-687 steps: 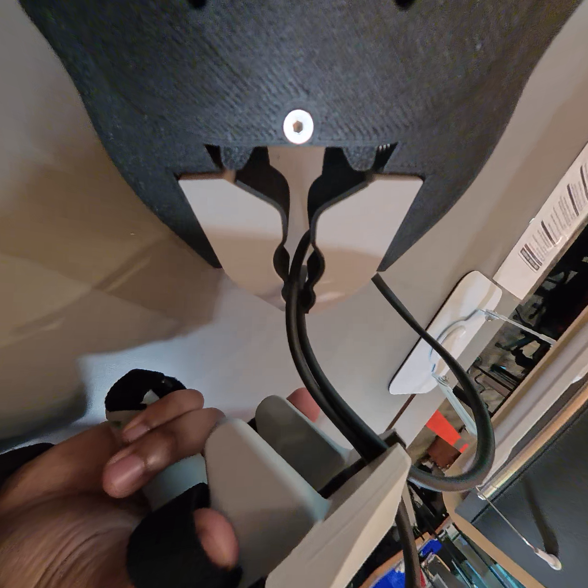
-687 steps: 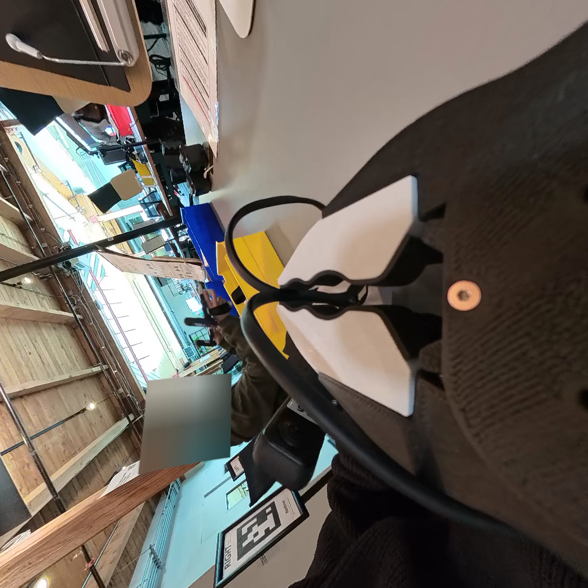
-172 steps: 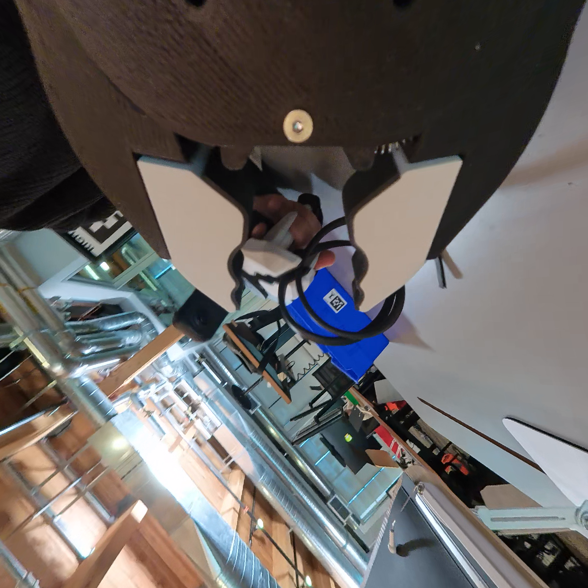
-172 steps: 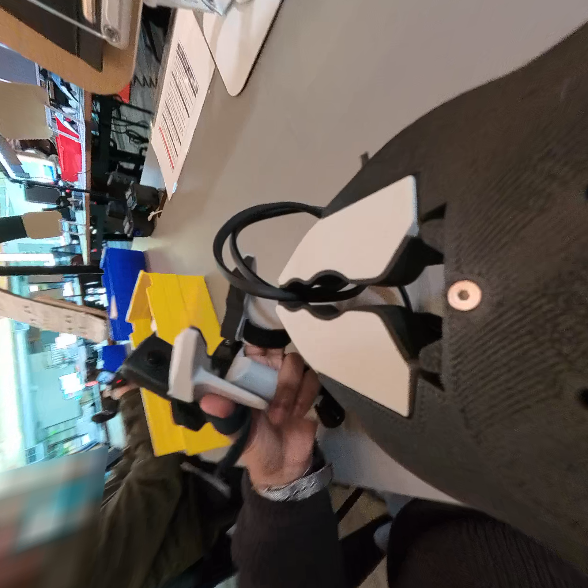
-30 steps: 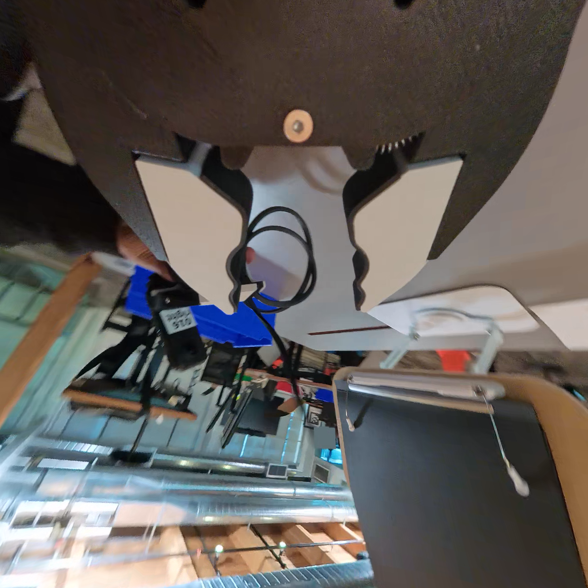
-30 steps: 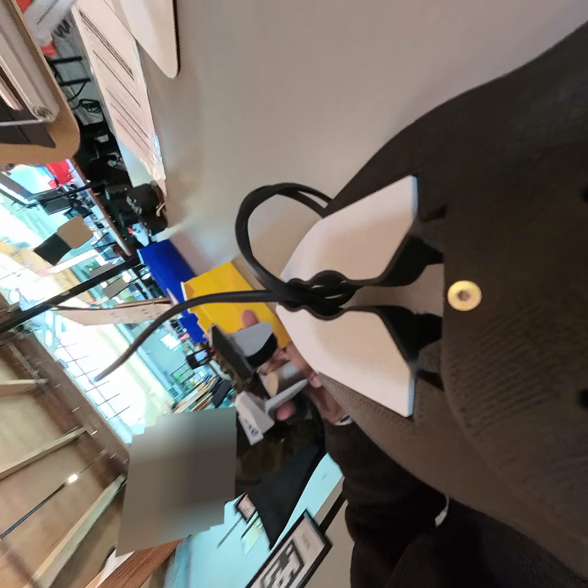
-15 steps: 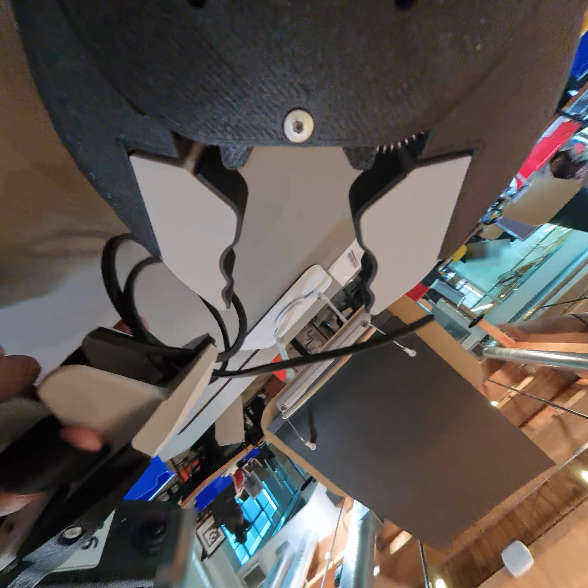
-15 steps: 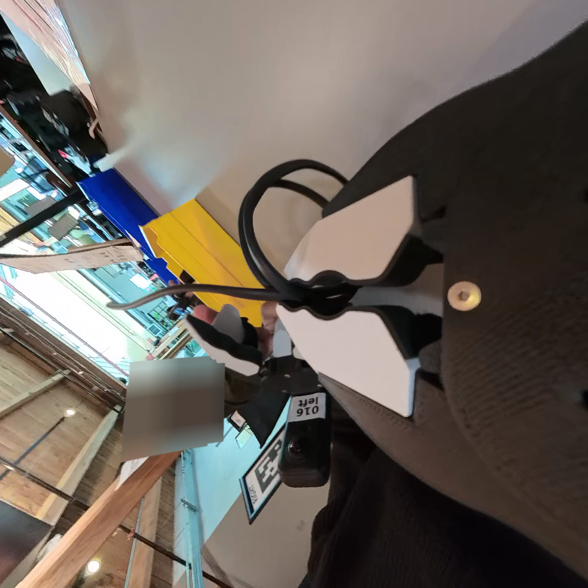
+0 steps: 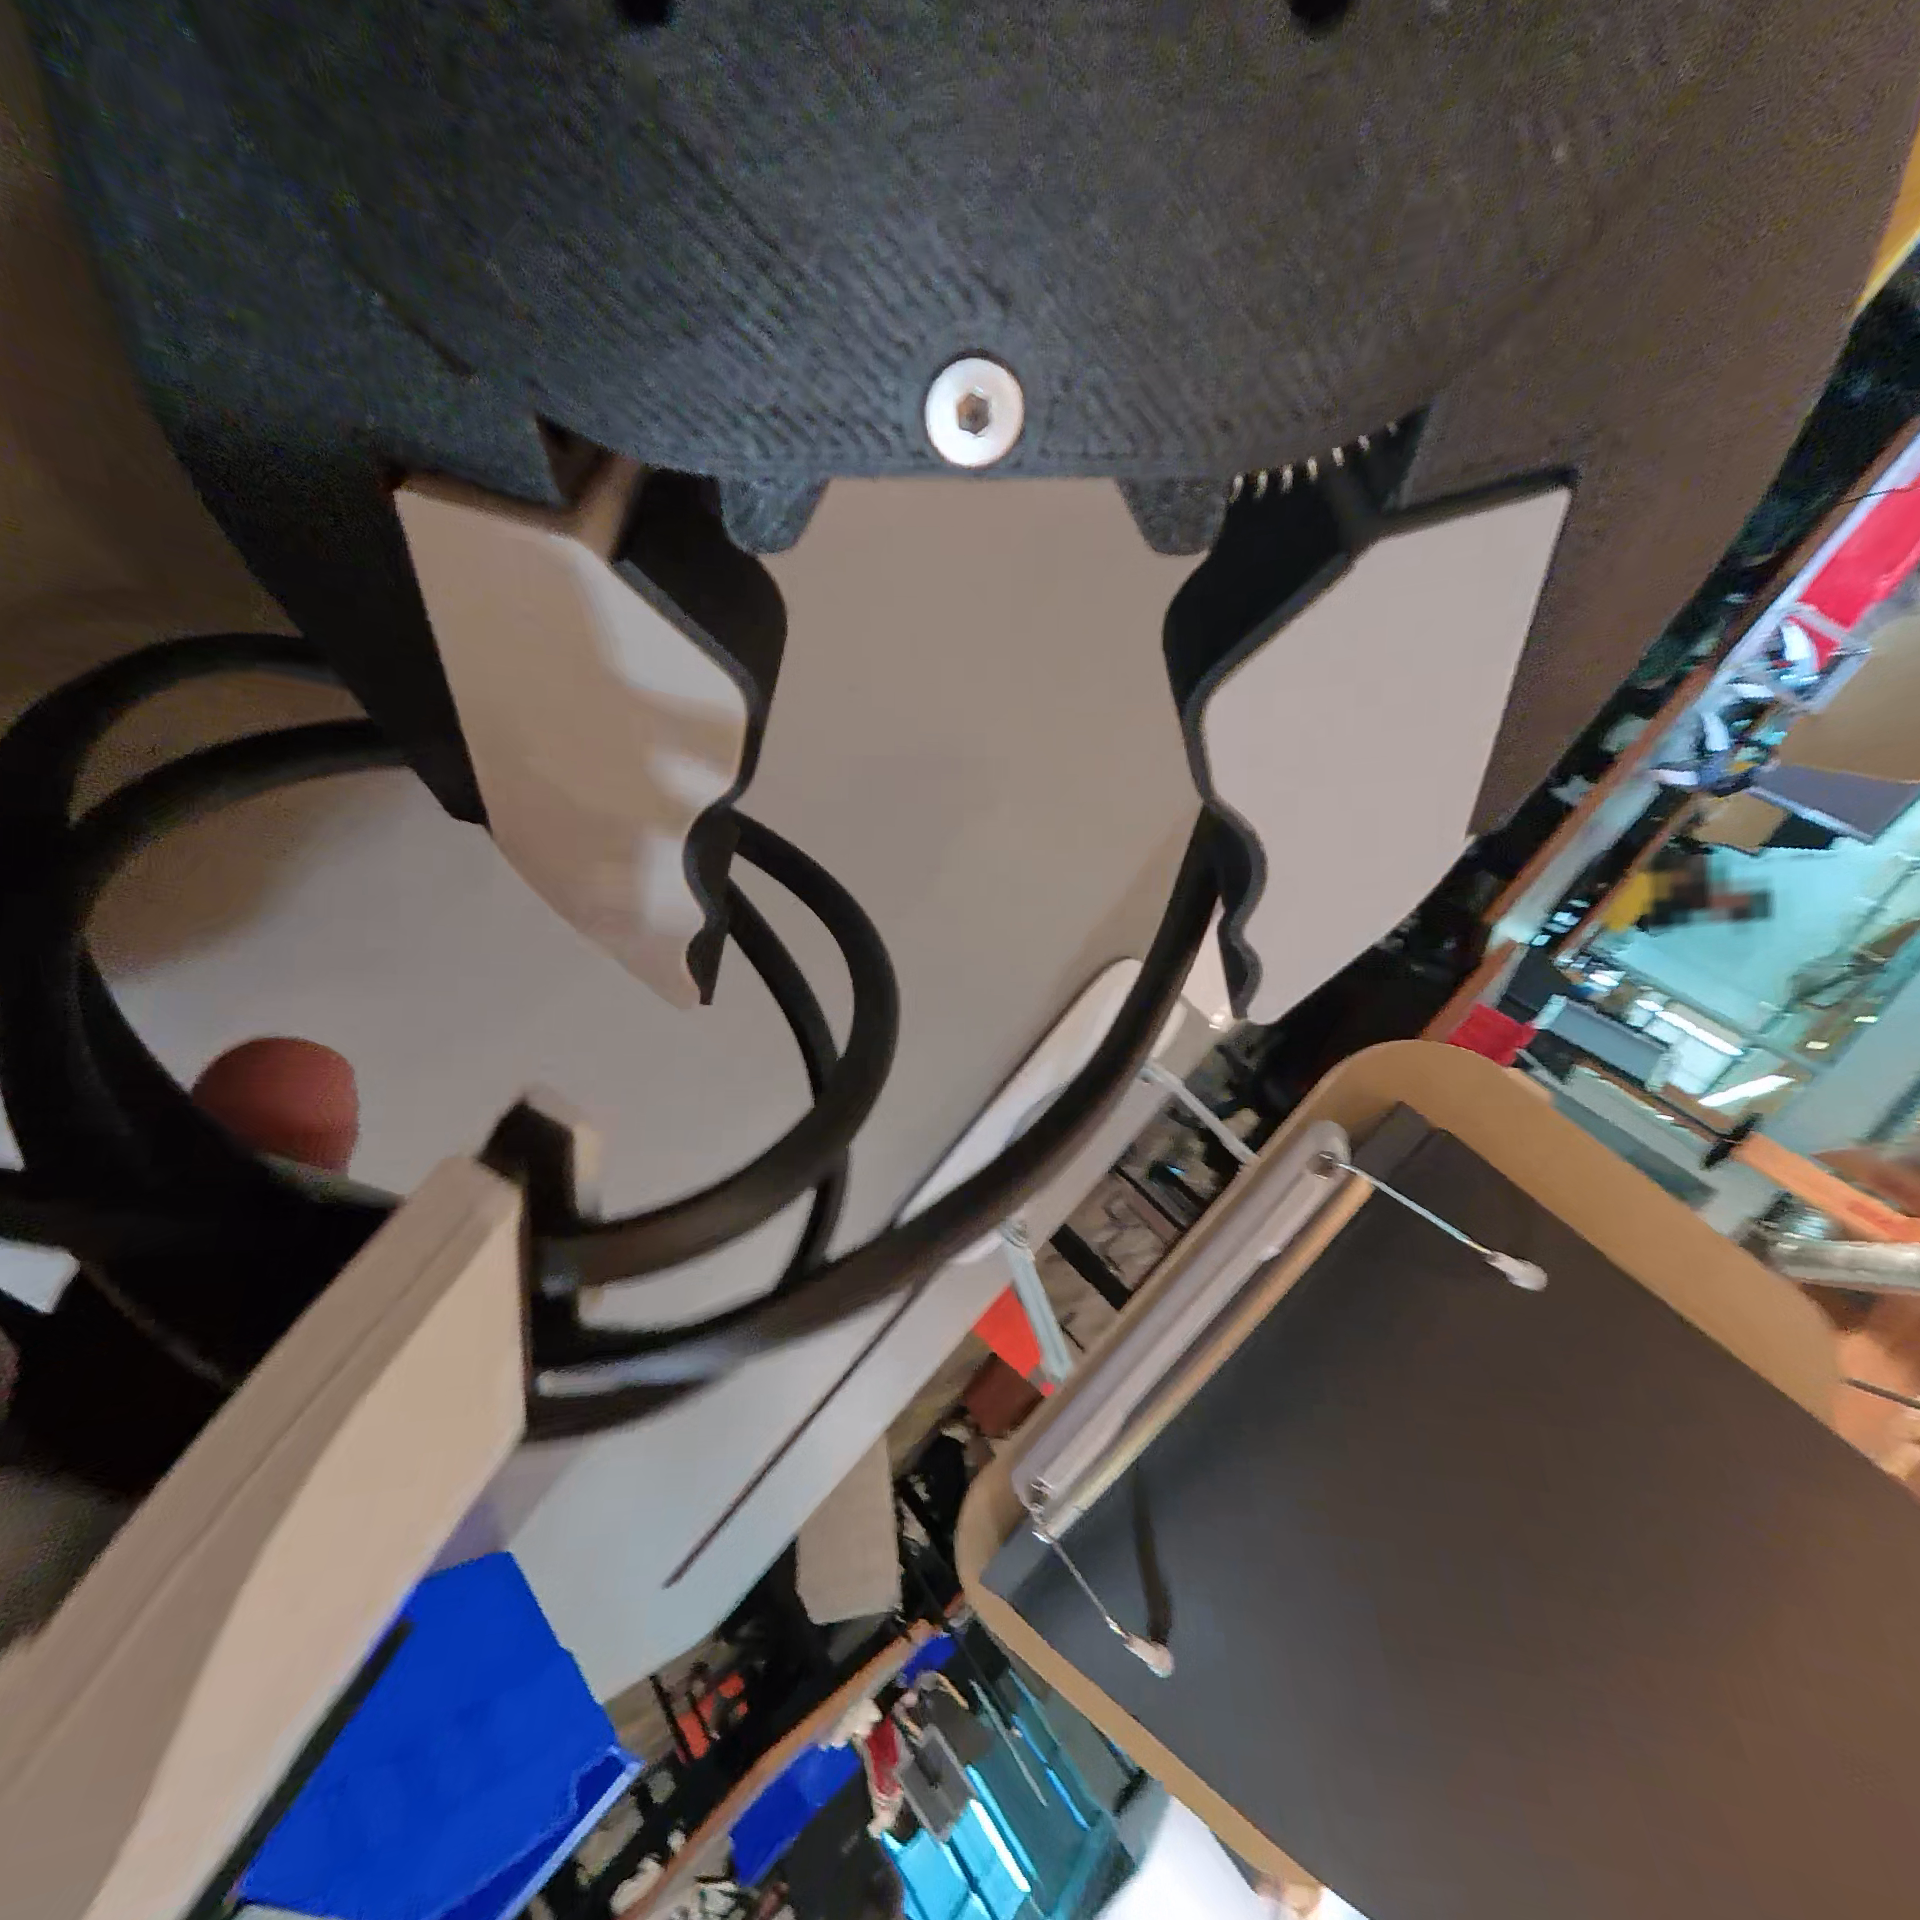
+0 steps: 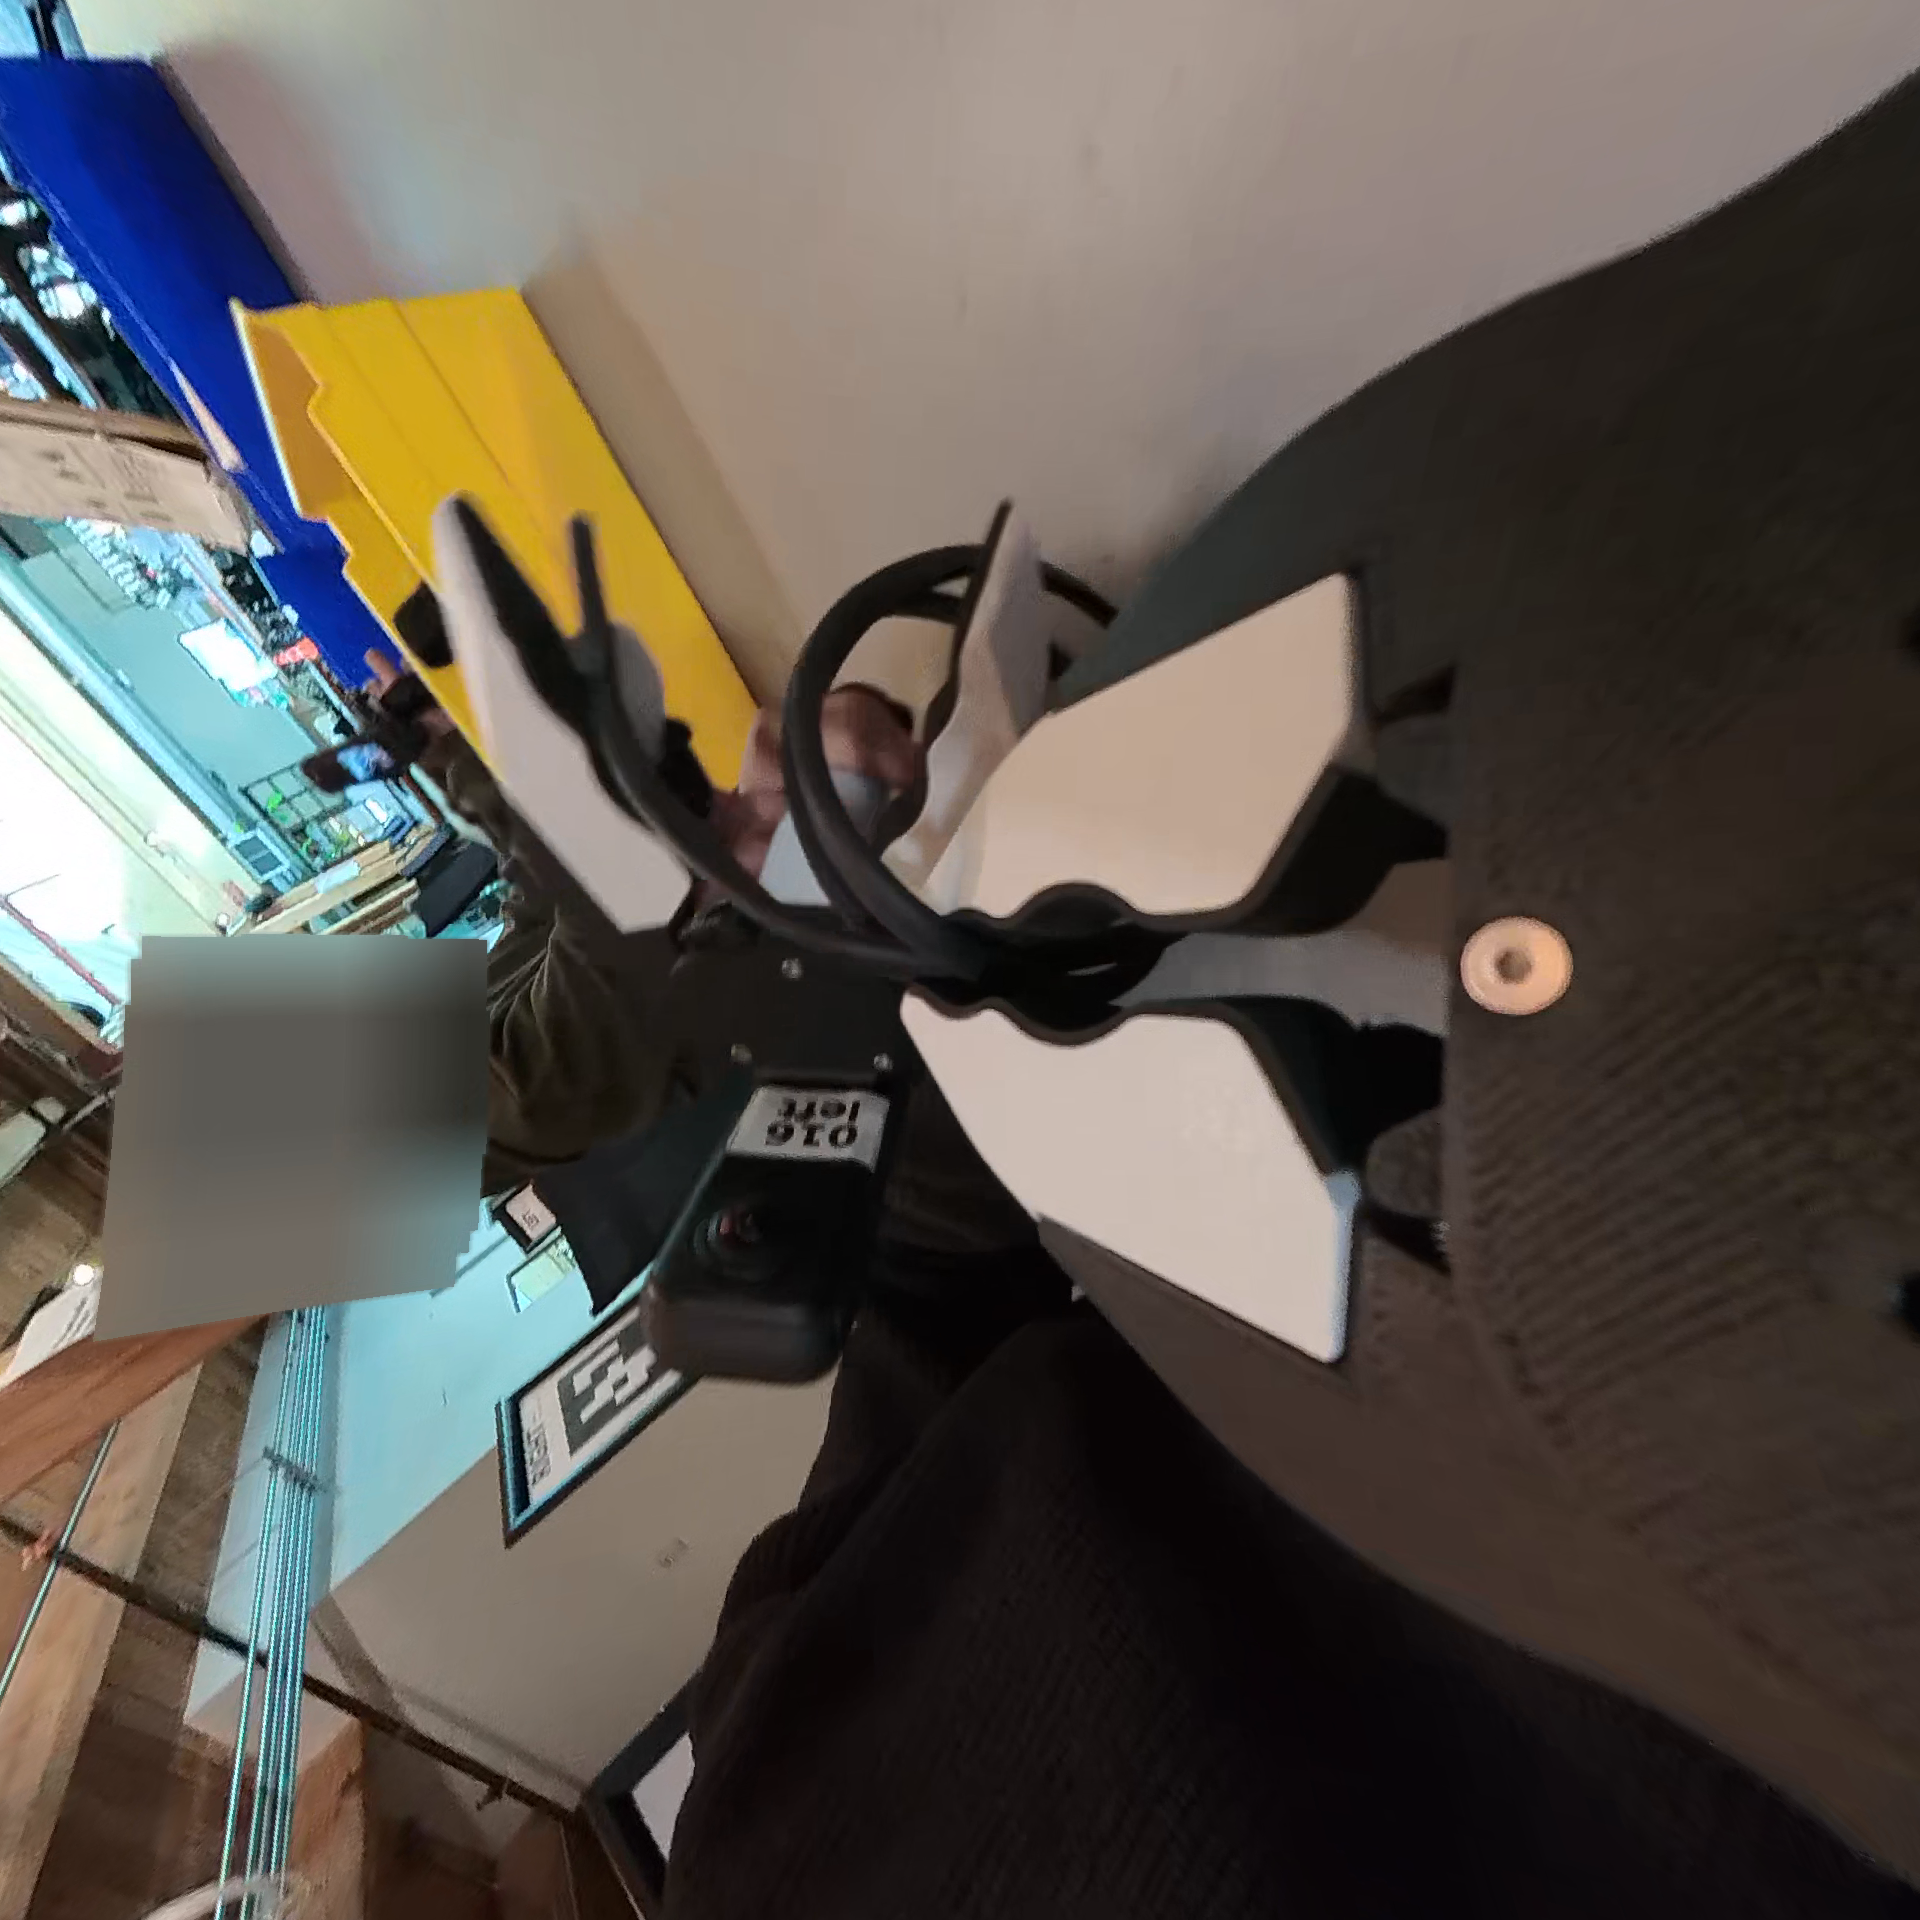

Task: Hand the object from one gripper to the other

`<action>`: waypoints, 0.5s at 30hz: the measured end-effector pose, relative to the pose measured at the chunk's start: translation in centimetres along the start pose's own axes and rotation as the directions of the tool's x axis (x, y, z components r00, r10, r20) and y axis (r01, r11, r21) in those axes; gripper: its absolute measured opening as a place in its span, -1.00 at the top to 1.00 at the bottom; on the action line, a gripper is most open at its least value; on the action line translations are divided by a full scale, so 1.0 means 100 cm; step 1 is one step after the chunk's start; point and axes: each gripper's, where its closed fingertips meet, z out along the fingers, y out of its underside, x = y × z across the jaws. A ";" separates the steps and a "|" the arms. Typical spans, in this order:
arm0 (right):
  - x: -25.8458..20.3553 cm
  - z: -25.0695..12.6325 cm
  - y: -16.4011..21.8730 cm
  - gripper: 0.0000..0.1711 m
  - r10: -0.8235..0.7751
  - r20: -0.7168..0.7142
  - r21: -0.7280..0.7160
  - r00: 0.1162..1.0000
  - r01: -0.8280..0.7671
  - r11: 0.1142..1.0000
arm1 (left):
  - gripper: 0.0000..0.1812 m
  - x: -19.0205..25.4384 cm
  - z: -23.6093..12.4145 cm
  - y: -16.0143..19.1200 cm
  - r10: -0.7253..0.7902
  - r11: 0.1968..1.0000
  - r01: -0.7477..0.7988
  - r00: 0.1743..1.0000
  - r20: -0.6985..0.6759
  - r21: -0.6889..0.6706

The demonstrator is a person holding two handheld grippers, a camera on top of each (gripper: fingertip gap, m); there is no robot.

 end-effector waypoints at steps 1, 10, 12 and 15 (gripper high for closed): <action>-0.003 0.000 -0.001 0.93 -0.004 0.016 0.008 1.000 0.004 1.000 | -0.01 0.006 0.001 0.002 -0.017 1.000 0.016 0.999 -0.036 -0.006; -0.022 -0.004 -0.009 0.92 -0.013 0.134 0.052 0.991 0.006 0.999 | 0.52 0.039 -0.006 -0.016 -0.429 0.890 0.456 0.819 -0.381 -0.022; -0.023 -0.005 -0.009 0.92 -0.013 0.145 0.056 0.989 0.004 0.998 | 0.69 0.032 -0.007 -0.018 -0.513 0.836 0.547 0.757 -0.404 -0.036; -0.020 -0.005 -0.011 0.92 -0.014 0.127 0.066 0.992 0.006 0.998 | 0.91 0.025 -0.010 -0.021 -0.609 0.746 0.663 0.647 -0.460 -0.054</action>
